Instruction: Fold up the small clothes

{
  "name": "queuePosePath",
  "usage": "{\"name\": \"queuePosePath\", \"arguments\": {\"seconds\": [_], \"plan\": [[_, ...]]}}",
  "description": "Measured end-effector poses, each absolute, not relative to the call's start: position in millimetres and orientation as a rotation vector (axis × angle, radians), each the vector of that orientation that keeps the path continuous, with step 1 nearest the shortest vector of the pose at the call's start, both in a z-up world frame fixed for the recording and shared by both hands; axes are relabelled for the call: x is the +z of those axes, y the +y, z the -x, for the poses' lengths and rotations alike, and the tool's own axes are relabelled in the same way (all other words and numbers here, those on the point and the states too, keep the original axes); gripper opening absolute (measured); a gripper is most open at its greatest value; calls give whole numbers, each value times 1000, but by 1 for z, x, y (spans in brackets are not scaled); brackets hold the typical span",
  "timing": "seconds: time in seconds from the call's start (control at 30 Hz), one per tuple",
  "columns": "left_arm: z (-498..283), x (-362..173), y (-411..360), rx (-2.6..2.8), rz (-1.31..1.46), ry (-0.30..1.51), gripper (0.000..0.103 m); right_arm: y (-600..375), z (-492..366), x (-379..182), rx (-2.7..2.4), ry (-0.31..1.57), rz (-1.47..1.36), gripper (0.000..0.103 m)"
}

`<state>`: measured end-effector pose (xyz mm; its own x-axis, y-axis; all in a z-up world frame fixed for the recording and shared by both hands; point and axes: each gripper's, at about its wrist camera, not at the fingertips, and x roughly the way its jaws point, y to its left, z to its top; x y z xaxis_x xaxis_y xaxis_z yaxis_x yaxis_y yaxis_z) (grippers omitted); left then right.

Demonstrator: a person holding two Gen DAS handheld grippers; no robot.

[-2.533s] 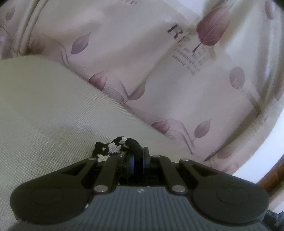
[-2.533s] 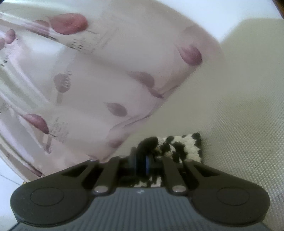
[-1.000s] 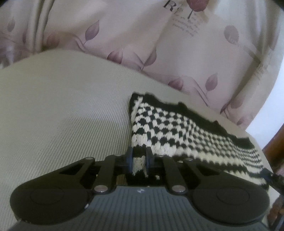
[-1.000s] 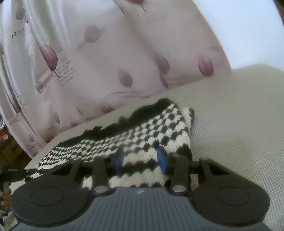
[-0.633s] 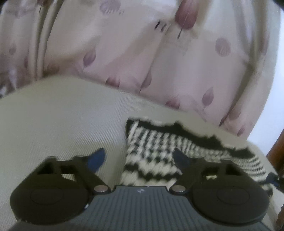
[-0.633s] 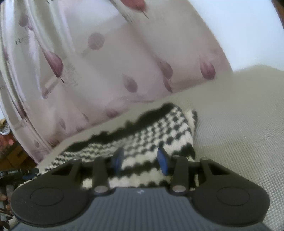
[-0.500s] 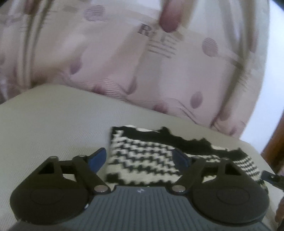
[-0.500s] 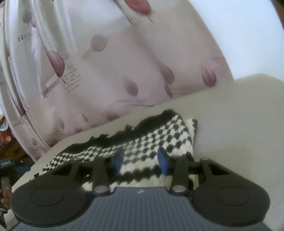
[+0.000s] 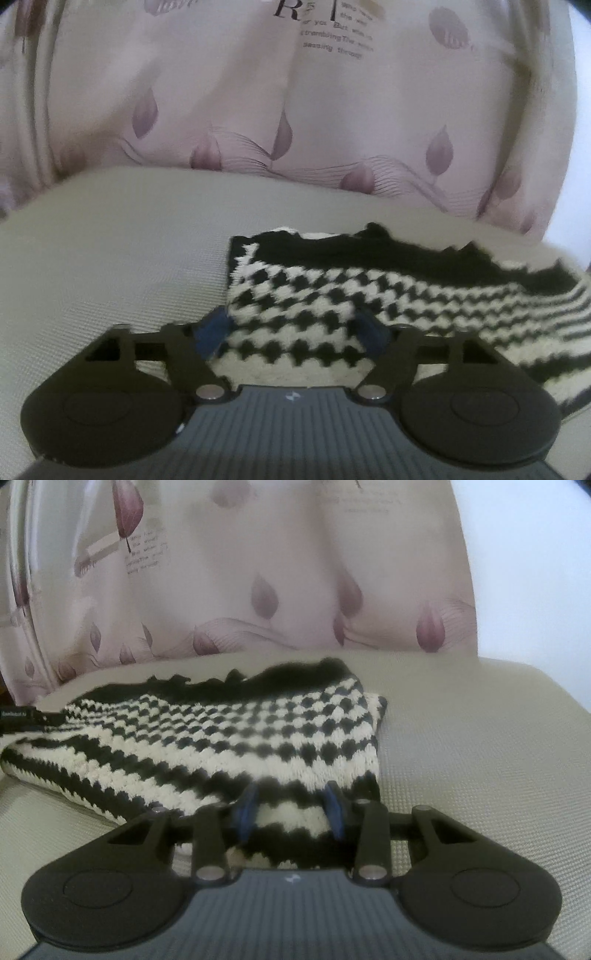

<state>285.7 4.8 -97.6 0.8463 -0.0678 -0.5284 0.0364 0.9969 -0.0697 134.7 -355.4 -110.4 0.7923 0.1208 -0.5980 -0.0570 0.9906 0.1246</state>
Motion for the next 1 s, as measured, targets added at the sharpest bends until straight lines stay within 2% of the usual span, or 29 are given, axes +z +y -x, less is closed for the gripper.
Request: {"name": "queuePosePath", "arguments": {"seconds": [0.27,0.47,0.57,0.7,0.87,0.93,1.0], "plan": [[-287,-103,10,-19,95,573,96,-347,-134,-110,81,654,-42,40],[-283,-102,3,19,41,561,103,-347,-135,-110,117,656,-48,54],[-283,-102,0,30,23,559,103,-346,-135,-110,126,656,-50,55],[-282,-101,-1,37,14,559,103,-342,-135,-111,137,658,-29,62],[-281,-101,-2,38,1,561,103,-341,-135,-111,141,658,-24,64],[-280,-101,-2,33,0,561,103,-340,-135,-111,149,656,-22,69],[-279,-101,-1,20,1,565,103,-339,-134,-111,163,654,-16,79]]}}
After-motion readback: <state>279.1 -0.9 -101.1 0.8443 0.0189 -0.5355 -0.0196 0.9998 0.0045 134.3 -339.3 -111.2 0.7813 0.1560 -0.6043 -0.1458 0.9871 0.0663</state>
